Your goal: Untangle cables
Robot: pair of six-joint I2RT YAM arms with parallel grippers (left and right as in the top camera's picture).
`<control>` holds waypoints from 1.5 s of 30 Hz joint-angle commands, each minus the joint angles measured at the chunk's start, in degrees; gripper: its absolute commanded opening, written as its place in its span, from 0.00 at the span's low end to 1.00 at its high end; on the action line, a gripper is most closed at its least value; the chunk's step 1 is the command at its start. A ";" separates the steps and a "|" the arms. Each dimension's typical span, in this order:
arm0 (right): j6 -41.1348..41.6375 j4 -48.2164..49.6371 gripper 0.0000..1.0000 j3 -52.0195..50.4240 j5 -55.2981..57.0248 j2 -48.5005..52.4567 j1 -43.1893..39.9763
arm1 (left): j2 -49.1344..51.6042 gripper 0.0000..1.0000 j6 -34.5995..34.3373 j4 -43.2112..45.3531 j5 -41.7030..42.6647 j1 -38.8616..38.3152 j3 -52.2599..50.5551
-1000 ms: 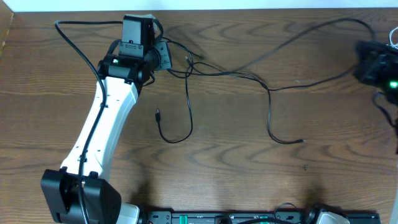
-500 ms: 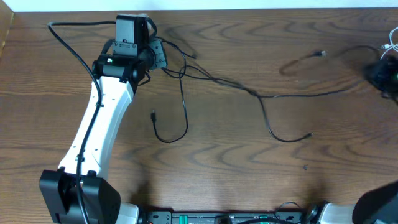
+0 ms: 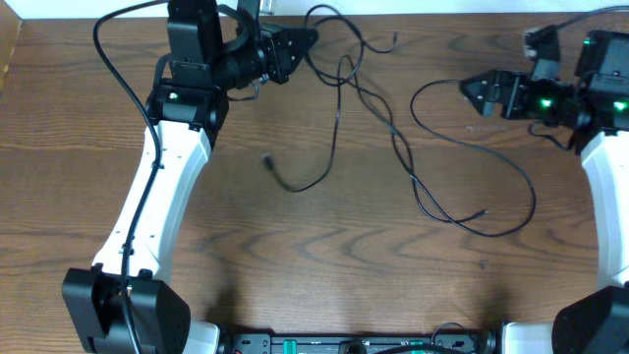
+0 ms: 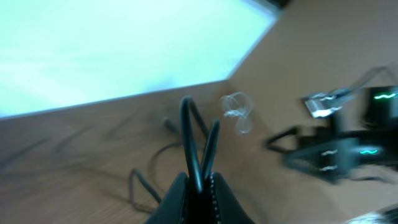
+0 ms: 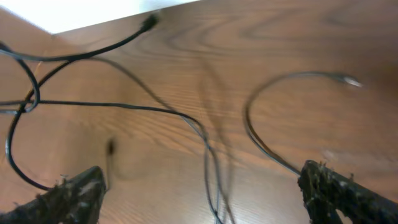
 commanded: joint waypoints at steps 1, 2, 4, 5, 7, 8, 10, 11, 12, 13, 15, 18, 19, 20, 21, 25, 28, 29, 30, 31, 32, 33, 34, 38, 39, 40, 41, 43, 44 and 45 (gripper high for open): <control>-1.07 3.15 0.99 0.35 -7.02 -0.76 2.36 | -1.03 0.07 -11.19 5.38 11.69 0.26 0.70; -1.07 4.28 0.99 0.35 -8.98 -0.76 2.91 | -1.03 0.08 -12.44 6.43 12.24 0.26 0.70; -0.59 6.80 0.99 0.35 -12.37 -0.76 4.33 | -1.05 0.07 -15.34 7.21 12.44 0.26 0.70; 0.04 8.02 0.99 0.35 -13.27 -0.76 5.18 | -1.05 0.08 -16.22 7.21 12.46 0.26 0.70; 1.81 9.81 0.99 0.35 -13.38 -0.76 6.78 | -1.03 0.07 -16.48 7.15 13.38 0.24 0.70; 2.34 10.71 0.99 0.35 -13.38 -0.76 7.87 | -1.03 0.07 -16.48 6.84 13.49 0.20 0.70; 2.40 11.85 0.99 0.35 -13.38 -0.76 10.16 | -1.03 0.08 -16.48 5.88 13.46 0.20 0.68; 2.40 12.31 0.99 0.35 -13.38 -0.76 11.30 | -1.03 0.07 -16.48 5.33 13.46 0.20 0.68; 2.38 12.68 0.99 0.35 -13.38 -0.76 12.46 | -1.03 0.08 -16.48 4.66 13.46 0.20 0.68; 2.38 13.20 0.99 0.35 -13.40 -0.76 13.90 | -1.03 0.08 -16.48 3.87 13.44 0.11 0.68; 2.36 14.16 0.96 0.35 -13.40 -0.76 16.06 | -1.03 0.07 -16.52 2.19 13.29 -0.17 0.68; -0.48 15.26 0.86 0.35 -13.29 -0.76 19.85 | -1.01 0.08 -18.71 -0.07 13.05 -0.74 0.68; -2.27 15.26 0.83 0.33 -12.63 -0.74 21.51 | -1.01 0.07 -20.41 -0.39 12.92 -0.90 0.68; -2.82 15.23 0.81 0.33 -11.98 -0.72 22.27 | -1.01 0.07 -21.18 -0.39 12.90 -0.94 0.68; -3.72 14.99 0.73 0.33 -9.88 -0.66 24.04 | -1.01 0.08 -23.67 -0.37 12.83 -0.92 0.68; -6.19 13.73 0.60 0.33 -7.15 -0.63 26.29 | -1.01 0.08 -26.36 -0.37 12.85 -0.87 0.68; -6.95 13.49 0.53 0.26 -7.10 -0.50 27.28 | -1.01 0.08 -27.04 -0.37 12.85 -0.87 0.68; -7.67 13.51 0.52 0.26 -7.08 -0.35 27.52 | -1.01 0.08 -27.91 -0.39 12.87 -0.87 0.68; -8.48 13.55 0.51 0.26 -6.97 -0.17 27.80 | -1.01 0.07 -28.94 -0.39 12.92 -0.87 0.68; -8.66 13.86 0.50 0.26 -6.54 0.24 28.15 | -1.01 0.08 -29.77 -0.39 13.16 -0.87 0.68; -8.66 14.19 0.49 0.26 -6.38 0.48 28.39 | -1.03 0.07 -30.14 -0.39 13.33 -0.87 0.68; -8.79 14.53 0.47 0.26 -6.38 0.83 28.46 | -1.03 0.08 -30.23 -0.42 13.49 -0.87 0.68; -8.76 15.17 0.45 0.26 -6.47 1.29 28.46 | -1.01 0.08 -30.23 -0.68 13.51 -0.90 0.68; -8.76 16.59 0.32 0.26 -6.47 2.51 28.48 | -1.01 0.08 -30.21 -1.86 13.49 -0.90 0.68; -8.76 16.74 0.26 0.26 -6.40 2.78 28.46 | -1.03 0.08 -30.21 -1.92 13.51 -0.90 0.68; -8.76 16.85 0.18 0.26 -6.43 2.80 28.46 | -1.03 0.07 -30.21 -1.92 13.51 -0.90 0.68; -8.76 17.00 0.13 0.26 -6.40 2.82 28.46 | -1.03 0.07 -30.21 -1.90 13.49 -0.87 0.68; -8.76 17.55 0.03 0.26 -6.40 2.82 28.33 | -1.03 0.08 -30.18 -1.90 13.46 -0.87 0.68; -8.72 17.90 0.01 0.26 -6.43 2.82 28.20 | -1.03 0.08 -30.18 -1.90 13.46 -0.87 0.68; -8.31 18.29 0.01 0.26 -6.45 2.82 28.02 | -1.03 0.08 -30.18 -1.90 13.46 -0.87 0.68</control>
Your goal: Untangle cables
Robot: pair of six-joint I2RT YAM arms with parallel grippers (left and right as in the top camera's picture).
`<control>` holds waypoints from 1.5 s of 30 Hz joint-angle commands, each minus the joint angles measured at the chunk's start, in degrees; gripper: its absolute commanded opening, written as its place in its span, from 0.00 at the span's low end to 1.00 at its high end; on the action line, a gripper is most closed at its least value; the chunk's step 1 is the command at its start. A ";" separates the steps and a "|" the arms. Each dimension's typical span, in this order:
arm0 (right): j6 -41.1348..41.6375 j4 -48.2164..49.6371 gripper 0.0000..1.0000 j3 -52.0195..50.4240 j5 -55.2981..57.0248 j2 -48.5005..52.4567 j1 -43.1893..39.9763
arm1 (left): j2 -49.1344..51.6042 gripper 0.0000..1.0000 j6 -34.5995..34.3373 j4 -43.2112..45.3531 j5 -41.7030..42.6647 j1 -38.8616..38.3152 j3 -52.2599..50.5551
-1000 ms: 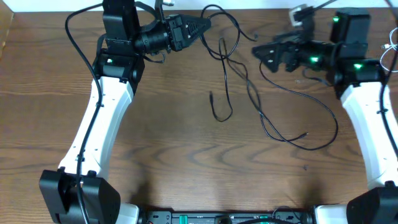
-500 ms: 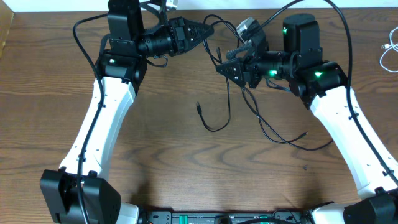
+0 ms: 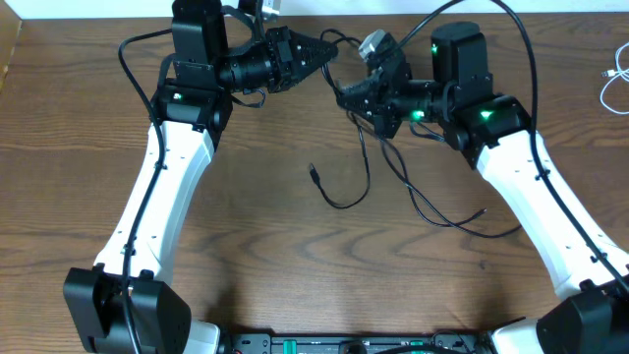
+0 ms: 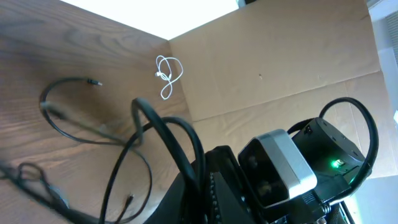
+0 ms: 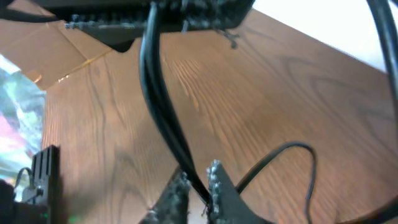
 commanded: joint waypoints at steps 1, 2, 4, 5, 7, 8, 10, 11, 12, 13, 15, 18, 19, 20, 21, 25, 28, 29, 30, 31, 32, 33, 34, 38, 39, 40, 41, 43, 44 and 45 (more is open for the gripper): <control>0.48 0.96 0.01 0.26 0.70 0.04 -0.48 | -0.98 0.08 -0.76 0.20 1.44 0.02 0.68; 0.48 0.94 0.01 0.26 0.72 0.04 -0.68 | -0.98 0.07 -0.74 0.20 1.44 0.02 0.68; 1.36 0.92 0.01 0.26 0.72 0.00 -1.03 | -0.96 0.08 -0.68 0.20 1.42 0.02 0.68; 2.12 0.96 0.01 0.26 0.72 0.00 -1.20 | -0.96 0.08 -0.22 0.20 1.42 0.02 0.68; 3.63 0.96 0.01 0.26 0.70 0.00 -1.68 | -0.96 0.08 2.19 0.17 1.40 0.02 0.68; 4.61 0.96 0.01 0.26 0.68 0.00 -1.99 | -0.96 0.08 3.74 0.17 1.40 0.02 0.68; 6.75 1.05 0.01 0.26 0.59 -0.02 -2.43 | -0.96 0.15 8.61 -1.46 0.81 0.02 0.68; 8.13 1.27 0.01 0.26 0.02 -0.02 -2.69 | -0.96 0.21 10.99 -3.02 -0.31 0.02 0.68; 9.53 1.64 0.01 0.26 -0.57 -0.02 -2.97 | -0.96 0.30 13.92 -5.97 -2.67 0.02 0.68; 11.04 1.97 0.01 0.26 -0.59 -0.04 -3.19 | -0.96 0.39 16.44 -9.86 -6.34 0.02 0.68; 15.30 2.91 0.01 0.28 -0.35 -0.13 -4.07 | -0.94 0.57 19.37 -19.61 -18.60 0.02 0.68; 20.46 3.41 0.01 0.28 -0.17 -0.15 -5.68 | -0.81 0.66 20.68 -25.86 -28.04 0.02 0.68; 21.29 3.28 0.01 0.28 -0.28 -0.15 -6.19 | -0.81 0.67 21.49 -26.45 -28.46 0.02 0.68; 21.73 3.02 0.01 0.28 -0.74 -0.15 -6.58 | -0.81 0.67 21.66 -26.53 -28.37 0.02 0.68; 21.75 2.84 0.01 0.28 -1.36 -0.13 -6.71 | -0.81 0.67 21.66 -26.51 -28.13 0.00 0.68; 21.97 2.40 0.01 0.28 -2.05 -0.13 -6.47 | -0.79 0.67 21.66 -25.81 -23.98 -0.15 0.68; 22.18 1.95 0.01 0.28 -2.10 -0.13 -6.01 | -0.66 0.67 21.73 -25.64 -21.68 -0.57 0.68; 22.16 1.75 0.01 0.28 -2.10 -0.13 -5.95 | -0.63 0.67 22.21 -25.62 -21.31 -0.85 0.68; 22.16 1.55 0.01 0.28 -2.10 -0.13 -5.88 | -0.52 0.67 23.41 -25.27 -20.44 -1.27 0.66; 22.16 1.16 0.01 0.28 -2.10 -0.13 -5.88 | -0.20 0.66 26.75 -23.67 -17.05 -2.36 0.63; 22.14 1.09 0.01 0.28 -2.10 -0.13 -5.95 | -0.02 0.66 28.48 -22.75 -15.17 -2.80 0.63; 22.16 1.01 0.01 0.28 -2.10 -0.13 -6.10 | 0.13 0.66 30.97 -21.57 -12.52 -3.37 0.63; 22.16 1.01 0.01 0.28 -2.12 -0.13 -6.29 | 0.33 0.66 33.22 -20.52 -10.14 -3.80 0.63; 22.14 1.14 0.01 0.28 -3.58 -0.13 -6.91 | 0.92 0.66 38.88 -18.16 -4.96 -4.87 0.63; 22.14 1.22 0.01 0.28 -4.09 -0.13 -7.10 | 1.07 0.66 39.89 -18.38 -4.96 -4.92 0.63; 22.14 1.42 0.01 0.28 -4.63 -0.13 -7.28 | 1.18 0.66 40.83 -18.73 -4.92 -4.92 0.61; 22.14 1.62 0.01 0.28 -5.29 -0.13 -7.52 | 1.44 0.66 41.79 -19.02 -4.63 -4.92 0.61; 22.14 2.01 0.01 0.28 -6.82 -0.13 -8.02 | 2.01 0.65 43.52 -18.95 -2.03 -4.92 0.61; 22.12 2.23 0.01 0.28 -7.69 -0.13 -8.33 | 2.34 0.64 44.50 -18.95 -0.85 -4.92 0.61; 22.12 2.51 0.01 0.28 -8.61 -0.15 -8.63 | 2.78 0.64 45.29 -18.99 0.31 -4.92 0.61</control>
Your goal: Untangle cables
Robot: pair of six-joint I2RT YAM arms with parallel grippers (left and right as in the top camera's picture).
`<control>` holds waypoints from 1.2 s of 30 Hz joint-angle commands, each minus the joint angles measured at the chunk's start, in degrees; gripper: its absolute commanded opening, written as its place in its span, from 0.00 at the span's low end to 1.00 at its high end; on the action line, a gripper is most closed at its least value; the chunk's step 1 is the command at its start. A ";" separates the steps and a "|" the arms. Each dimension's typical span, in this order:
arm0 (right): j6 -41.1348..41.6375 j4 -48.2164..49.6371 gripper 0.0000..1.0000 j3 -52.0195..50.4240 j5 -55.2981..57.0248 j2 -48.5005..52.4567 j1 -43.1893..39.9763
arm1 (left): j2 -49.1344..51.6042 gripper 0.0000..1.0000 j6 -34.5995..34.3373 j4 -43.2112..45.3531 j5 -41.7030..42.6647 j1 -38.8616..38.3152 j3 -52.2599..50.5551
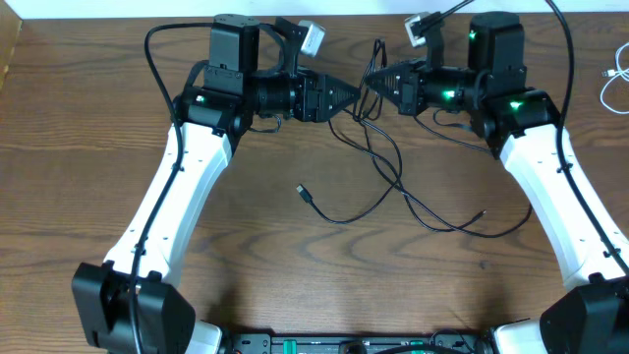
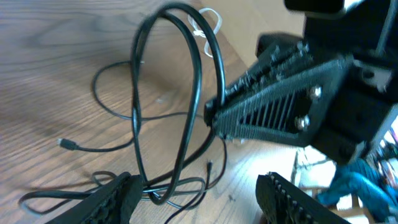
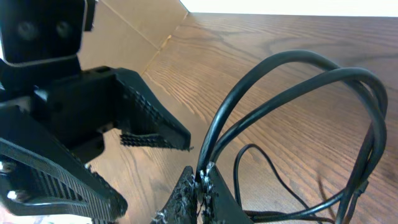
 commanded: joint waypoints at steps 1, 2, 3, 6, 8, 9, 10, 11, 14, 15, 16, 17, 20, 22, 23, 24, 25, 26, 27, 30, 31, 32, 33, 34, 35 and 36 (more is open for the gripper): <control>0.70 1.25 0.01 0.28 -5.68 -0.17 -1.42 | 2.43 0.63 6.47 -0.13 6.95 0.20 0.50; 0.68 1.60 0.01 0.28 -6.36 -0.17 -1.64 | 2.95 0.62 6.75 -0.11 7.76 0.20 0.50; 0.70 2.10 0.01 0.28 -7.52 -0.17 -2.05 | 3.54 0.61 7.50 -0.11 8.81 0.20 0.50; 0.70 2.84 0.01 0.28 -10.29 -0.17 -2.86 | 5.16 0.59 7.96 0.39 11.50 0.20 0.50; 0.70 2.84 0.01 0.28 -12.22 -0.17 -3.19 | 6.21 0.58 7.93 1.55 13.40 0.20 0.50; 0.70 2.84 0.01 0.28 -12.79 -0.17 -3.26 | 6.73 0.58 7.91 2.38 14.49 0.20 0.50; 0.70 2.84 0.01 0.28 -12.98 -0.17 -3.39 | 7.21 0.57 7.91 3.50 15.80 0.20 0.50; 0.70 2.84 0.01 0.28 -12.98 -0.17 -3.43 | 7.41 0.56 7.87 4.33 16.55 0.20 0.50; 0.70 2.86 0.01 0.28 -12.94 -0.17 -3.43 | 7.76 0.55 7.87 5.05 17.03 0.20 0.50; 0.70 2.84 0.01 0.28 -12.94 -0.17 -3.45 | 7.78 0.54 7.89 4.98 17.00 0.20 0.50; 0.68 2.82 0.01 0.28 -12.90 -0.17 -3.50 | 7.82 0.54 7.89 4.90 16.98 0.22 0.50; 0.68 2.56 0.01 0.28 -12.55 -0.17 -3.56 | 7.82 0.54 7.91 4.70 16.59 0.26 0.50; 0.68 0.63 0.01 0.28 -8.92 -0.17 -3.85 | 7.82 0.54 7.91 2.58 10.84 0.26 0.50; 0.68 -1.60 0.01 0.28 -5.18 -0.17 -4.00 | 7.82 0.54 7.91 0.48 6.25 0.26 0.50; 0.68 -3.06 0.01 0.28 -3.19 -0.17 -4.04 | 7.82 0.54 7.91 -0.46 4.48 0.26 0.50; 0.68 -4.24 0.01 0.28 -1.73 -0.17 -4.04 | 7.82 0.54 7.91 -1.20 3.32 0.26 0.50; 0.68 -5.29 0.01 0.28 -0.35 -0.17 -4.07 | 7.82 0.54 7.91 -1.95 2.34 0.26 0.50; 0.68 -6.34 0.01 0.26 1.14 -0.15 -4.07 | 7.82 0.54 7.93 -2.86 1.38 0.26 0.50; 0.68 -7.67 0.01 0.26 2.93 -0.15 -4.04 | 7.82 0.54 7.96 -4.07 0.17 0.26 0.50; 0.44 -10.14 0.01 0.26 5.51 -0.15 -4.02 | 7.82 0.54 12.17 -8.37 -1.38 0.26 0.50; -0.04 -10.71 0.01 0.26 5.75 -0.15 -4.02 | 7.82 0.54 14.71 -10.10 -1.70 0.26 0.50; -0.66 -11.02 0.01 0.26 5.75 -0.15 -4.02 | 7.82 0.54 16.11 -11.34 -2.38 0.24 0.50; -1.14 -11.32 0.01 0.26 5.75 -0.15 -4.02 | 7.82 0.54 17.51 -12.50 -3.41 0.22 0.50; -1.51 -11.50 0.01 0.26 5.75 -0.15 -4.02 | 7.89 0.54 18.49 -13.31 -4.70 0.20 0.50; -1.64 -11.56 0.02 0.26 5.75 -0.15 -4.02 | 7.93 0.54 18.62 -13.60 -6.14 0.20 0.50; -1.79 -11.58 0.01 0.26 5.75 -0.15 -4.02 | 8.07 0.54 18.64 -13.60 -7.04 0.20 0.50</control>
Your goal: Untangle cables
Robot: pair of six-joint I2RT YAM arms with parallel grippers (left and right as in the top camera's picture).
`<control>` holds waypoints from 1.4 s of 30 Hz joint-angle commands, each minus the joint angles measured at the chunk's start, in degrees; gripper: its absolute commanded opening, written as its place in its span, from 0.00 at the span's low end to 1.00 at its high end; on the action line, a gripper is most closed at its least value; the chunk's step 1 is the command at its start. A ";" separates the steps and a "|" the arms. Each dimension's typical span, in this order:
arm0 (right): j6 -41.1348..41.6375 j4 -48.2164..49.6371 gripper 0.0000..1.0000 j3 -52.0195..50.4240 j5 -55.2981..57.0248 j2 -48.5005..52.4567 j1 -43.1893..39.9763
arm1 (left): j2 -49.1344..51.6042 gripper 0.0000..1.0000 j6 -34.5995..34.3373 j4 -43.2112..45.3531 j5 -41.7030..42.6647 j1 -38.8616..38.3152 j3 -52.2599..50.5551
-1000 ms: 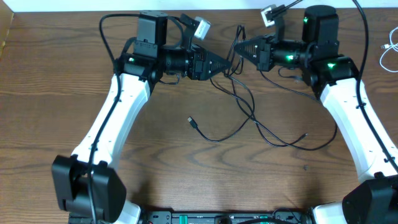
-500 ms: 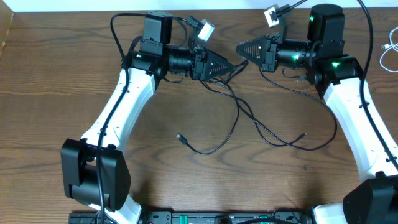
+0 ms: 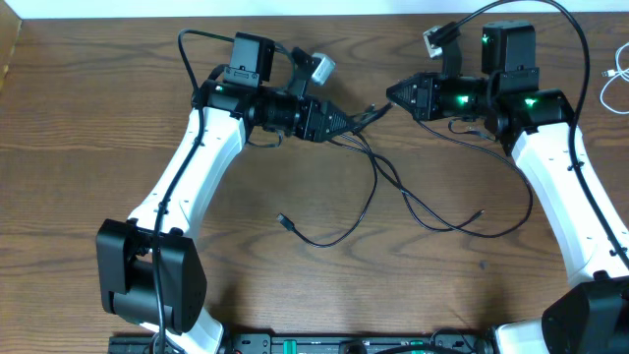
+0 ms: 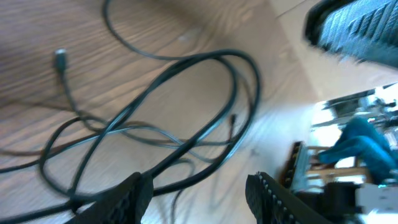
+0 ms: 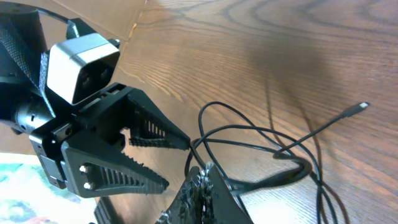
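Note:
Thin black cables (image 3: 378, 182) lie looped over one another on the brown table, with loose plug ends at the front left (image 3: 283, 220) and front right (image 3: 481, 212). My left gripper (image 3: 344, 119) stands open just left of the tangle. In its wrist view the gripper (image 4: 199, 200) has cable loops (image 4: 186, 93) lying ahead of it, and one strand crosses between the fingers. My right gripper (image 3: 395, 95) is shut on a cable strand at the back. The right wrist view shows that gripper (image 5: 202, 179) pinched on the strand, facing the left gripper's fingers (image 5: 134, 140).
A coiled white cable (image 3: 613, 79) lies at the table's far right edge. A cardboard wall (image 5: 74, 12) borders the table on one side. The table's back edge (image 3: 344, 14) runs close behind both grippers.
The cable loop that stood upright in my right gripper now lies lower and flatter. My left gripper has shifted forward toward the tangle, still open. The front left plug end has slid forward-left.
At first my left gripper was shut on a cable at the back left and my right gripper was open far right. Then both were shut on cables at the back middle. Later the left was open while the right held a loop, as it does now.

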 commanded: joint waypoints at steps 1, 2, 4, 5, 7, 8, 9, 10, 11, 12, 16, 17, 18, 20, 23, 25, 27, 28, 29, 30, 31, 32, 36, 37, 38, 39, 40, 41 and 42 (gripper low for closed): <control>-1.84 -0.28 0.02 0.26 1.42 -0.15 -0.90 | 0.63 0.54 4.59 -0.39 -5.27 0.20 0.48; -1.84 -0.26 0.02 0.26 1.40 -0.15 -0.90 | 0.79 0.54 4.59 -0.15 -5.86 0.20 0.48; -1.84 -0.28 0.02 0.26 1.40 -0.15 -0.90 | 1.16 0.54 4.57 0.48 -6.54 0.20 0.48; -1.84 -0.35 0.02 0.26 1.42 -0.15 -0.90 | 1.49 0.54 4.59 0.70 -6.93 0.20 0.48; -1.84 -0.68 0.02 0.26 1.40 -0.15 -0.87 | 2.67 0.54 4.59 0.87 -8.48 0.00 0.48; -1.84 -0.72 0.02 0.26 1.42 -0.15 -0.87 | 3.32 0.54 4.59 0.92 -8.44 -0.17 0.48; -1.84 -0.72 0.02 0.26 1.42 -0.15 -0.90 | 4.11 0.54 4.59 0.92 -8.41 -0.42 0.48; -1.84 -0.72 0.02 0.26 1.42 -0.15 -0.90 | 4.85 0.54 4.59 0.90 -8.41 -0.70 0.48; -1.86 -0.72 0.02 0.26 1.42 -0.15 -0.90 | 5.75 0.54 4.59 0.90 -8.41 -1.16 0.48; -1.84 -0.72 0.02 0.26 1.42 -0.15 -0.90 | 6.40 0.54 4.59 0.92 -8.41 -1.53 0.48; -1.88 -0.94 0.02 0.26 1.42 -0.15 -0.90 | 9.70 0.47 4.52 2.89 -8.39 -2.82 0.48; -2.03 -0.94 0.02 0.26 1.42 -0.15 -0.90 | 10.25 0.38 4.52 3.41 -8.41 -2.91 0.48; -2.08 -0.94 0.02 0.26 1.44 -0.15 -0.90 | 10.71 0.22 4.39 3.85 -8.39 -2.91 0.48; -2.29 -0.94 0.02 0.26 1.44 -0.15 -0.87 | 11.17 0.10 3.58 4.55 -8.37 -2.84 0.50; -2.47 -1.09 0.02 0.26 1.62 -0.15 -0.90 | 11.15 0.08 2.82 5.40 -8.13 -2.69 0.50; -2.47 -1.38 0.03 0.26 2.34 -0.15 -0.90 | 11.15 0.08 2.16 5.88 -7.52 -2.69 0.50; -2.47 -1.73 0.03 0.26 3.10 -0.15 -0.94 | 11.15 0.08 2.19 5.84 -7.56 -2.91 0.50; -2.49 -1.84 0.04 0.26 3.58 -0.15 -0.94 | 11.17 0.11 2.16 5.86 -7.54 -3.02 0.50; -2.49 -2.01 0.06 0.26 3.93 -0.15 -0.94 | 11.15 0.16 2.16 5.90 -7.54 -3.13 0.50; -2.49 -2.21 0.08 0.26 4.22 -0.15 -0.94 | 11.15 0.28 2.14 5.99 -7.54 -3.21 0.50; -2.49 -2.45 0.12 0.26 4.44 -0.15 -0.94 | 11.15 0.39 1.73 6.12 -7.56 -3.41 0.50; -2.49 -2.67 0.18 0.26 4.74 -0.15 -1.07 | 11.15 0.49 0.42 6.34 -7.54 -3.69 0.50; -2.40 -3.72 0.37 0.26 7.06 -0.15 -1.64 | 11.17 0.58 -5.73 7.48 -7.61 -5.22 0.50; -2.40 -3.96 0.39 0.26 7.61 -0.15 -1.86 | 11.17 0.59 -7.06 7.91 -7.72 -5.62 0.50; -2.40 -4.79 0.43 0.26 8.85 -0.15 -2.36 | 11.17 0.60 -9.88 8.74 -7.80 -6.36 0.50; -2.40 -5.38 0.45 0.26 9.38 -0.15 -2.67 | 11.17 0.60 -11.63 9.20 -7.93 -6.80 0.50; -2.40 -5.97 0.46 0.26 9.90 -0.15 -2.99 | 11.17 0.61 -13.57 9.60 -8.55 -7.28 0.50; -2.40 -6.51 0.47 0.26 10.47 -0.15 -3.34 | 11.17 0.62 -15.98 9.86 -9.62 -7.76 0.50; -2.43 -7.08 0.49 0.26 11.02 -0.15 -3.74 | 11.17 0.63 -18.45 10.10 -11.23 -8.46 0.50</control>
